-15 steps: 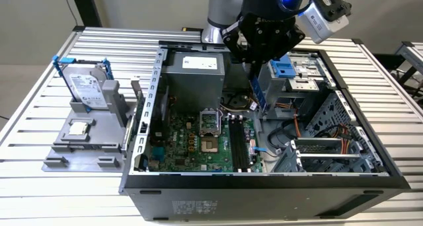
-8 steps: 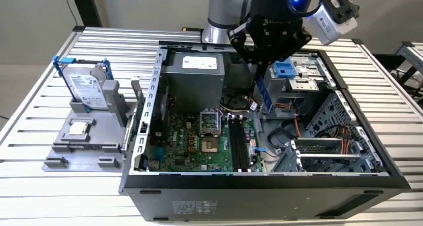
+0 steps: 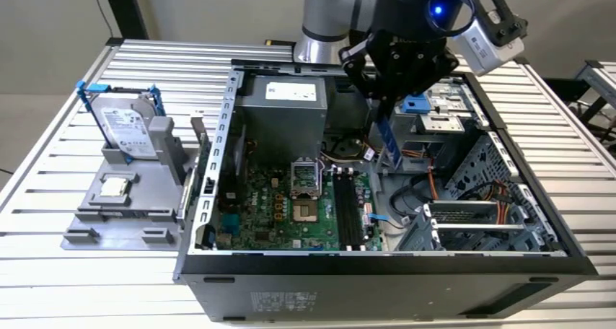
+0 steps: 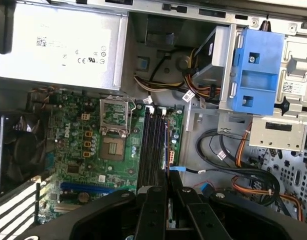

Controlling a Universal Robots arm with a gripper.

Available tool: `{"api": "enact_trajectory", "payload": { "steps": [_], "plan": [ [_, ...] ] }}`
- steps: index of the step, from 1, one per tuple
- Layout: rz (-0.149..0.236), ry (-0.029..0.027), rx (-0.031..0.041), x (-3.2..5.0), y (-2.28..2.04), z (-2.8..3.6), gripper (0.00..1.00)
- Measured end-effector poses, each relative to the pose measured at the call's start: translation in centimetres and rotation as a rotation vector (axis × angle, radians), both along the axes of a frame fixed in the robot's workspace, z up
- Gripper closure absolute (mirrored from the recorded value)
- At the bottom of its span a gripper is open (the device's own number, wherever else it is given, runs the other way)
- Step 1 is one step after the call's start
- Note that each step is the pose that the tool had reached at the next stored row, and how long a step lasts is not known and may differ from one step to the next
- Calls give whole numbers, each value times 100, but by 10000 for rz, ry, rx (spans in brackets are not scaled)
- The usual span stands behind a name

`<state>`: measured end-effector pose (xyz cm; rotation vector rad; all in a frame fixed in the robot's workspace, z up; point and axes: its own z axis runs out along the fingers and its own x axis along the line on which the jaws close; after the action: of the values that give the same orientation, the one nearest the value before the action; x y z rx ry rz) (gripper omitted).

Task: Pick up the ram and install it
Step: 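Insert the ram into the slot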

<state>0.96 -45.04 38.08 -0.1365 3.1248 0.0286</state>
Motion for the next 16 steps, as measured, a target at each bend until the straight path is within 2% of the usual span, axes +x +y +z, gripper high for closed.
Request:
{"api": "enact_trajectory", "payload": {
  "steps": [2, 3, 8, 16],
  "plan": [
    [-8, 95, 0, 17, 0, -14, 100],
    [-11, 123, -1, 26, 0, -20, 100],
    [-14, 127, 4, 30, 0, -56, 100],
    [-94, 127, 3, 30, 0, -148, 100]
  ]
}}
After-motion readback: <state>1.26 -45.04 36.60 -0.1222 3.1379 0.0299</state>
